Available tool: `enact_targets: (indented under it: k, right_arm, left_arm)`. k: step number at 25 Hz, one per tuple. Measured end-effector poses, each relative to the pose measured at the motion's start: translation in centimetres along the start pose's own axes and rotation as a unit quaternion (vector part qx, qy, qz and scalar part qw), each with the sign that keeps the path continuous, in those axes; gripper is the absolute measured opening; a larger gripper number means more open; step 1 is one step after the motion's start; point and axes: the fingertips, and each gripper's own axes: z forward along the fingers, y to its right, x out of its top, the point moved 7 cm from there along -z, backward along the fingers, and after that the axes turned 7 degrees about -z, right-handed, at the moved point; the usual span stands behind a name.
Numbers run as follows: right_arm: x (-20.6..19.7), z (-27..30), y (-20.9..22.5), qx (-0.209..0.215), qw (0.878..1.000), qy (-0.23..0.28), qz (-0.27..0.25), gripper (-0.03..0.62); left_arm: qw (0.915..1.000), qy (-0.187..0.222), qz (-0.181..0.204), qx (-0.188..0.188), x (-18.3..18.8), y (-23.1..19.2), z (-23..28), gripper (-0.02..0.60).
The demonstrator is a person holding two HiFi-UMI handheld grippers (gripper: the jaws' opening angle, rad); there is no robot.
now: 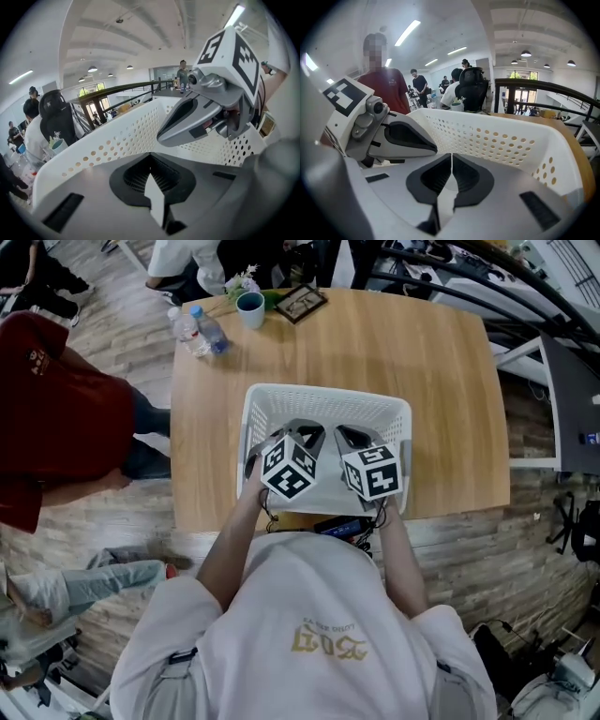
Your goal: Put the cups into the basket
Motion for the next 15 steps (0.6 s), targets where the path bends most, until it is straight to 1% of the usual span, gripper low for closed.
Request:
enact_targets:
  k: [4, 7, 9, 11, 13, 15]
  right_arm:
    - [0.5, -1.0, 0.3, -0.021, 0.999, 0.027, 0.004, 0.016]
    - [1.2, -2.2, 0.4, -0.033, 0.998, 0.054, 0.01, 0.014]
    - [1.8, -3.1, 0.3, -0.042, 0.996, 0.079, 0.008, 0.014]
    - [2.4, -3.9, 0.4, -0.055, 0.993, 0.105, 0.001, 0.012]
    - [2.8, -4.9, 0.4, -0.075, 0.989, 0.128, -0.005, 0.012]
    - [3.3, -6.0, 0.3, -0.095, 0.984, 0.153, -0.006, 0.011]
  left_arm:
    - [0.9983, 0.047, -0.023, 0.025, 0.7, -0.6, -1.0, 0.008]
    - [0.9937, 0.094, -0.038, 0.046, 1.4, -1.0, -2.5, 0.008]
    - [0.9868, 0.144, -0.053, 0.051, 2.0, -1.3, -3.9, 0.008]
    - [0.9767, 0.195, -0.074, 0.052, 2.6, -1.6, -5.3, 0.008]
    - [0.9672, 0.228, -0.094, 0.063, 3.2, -1.9, -6.6, 0.008]
    - [0.9578, 0.255, -0.105, 0.082, 3.7, -2.3, -8.0, 0.008]
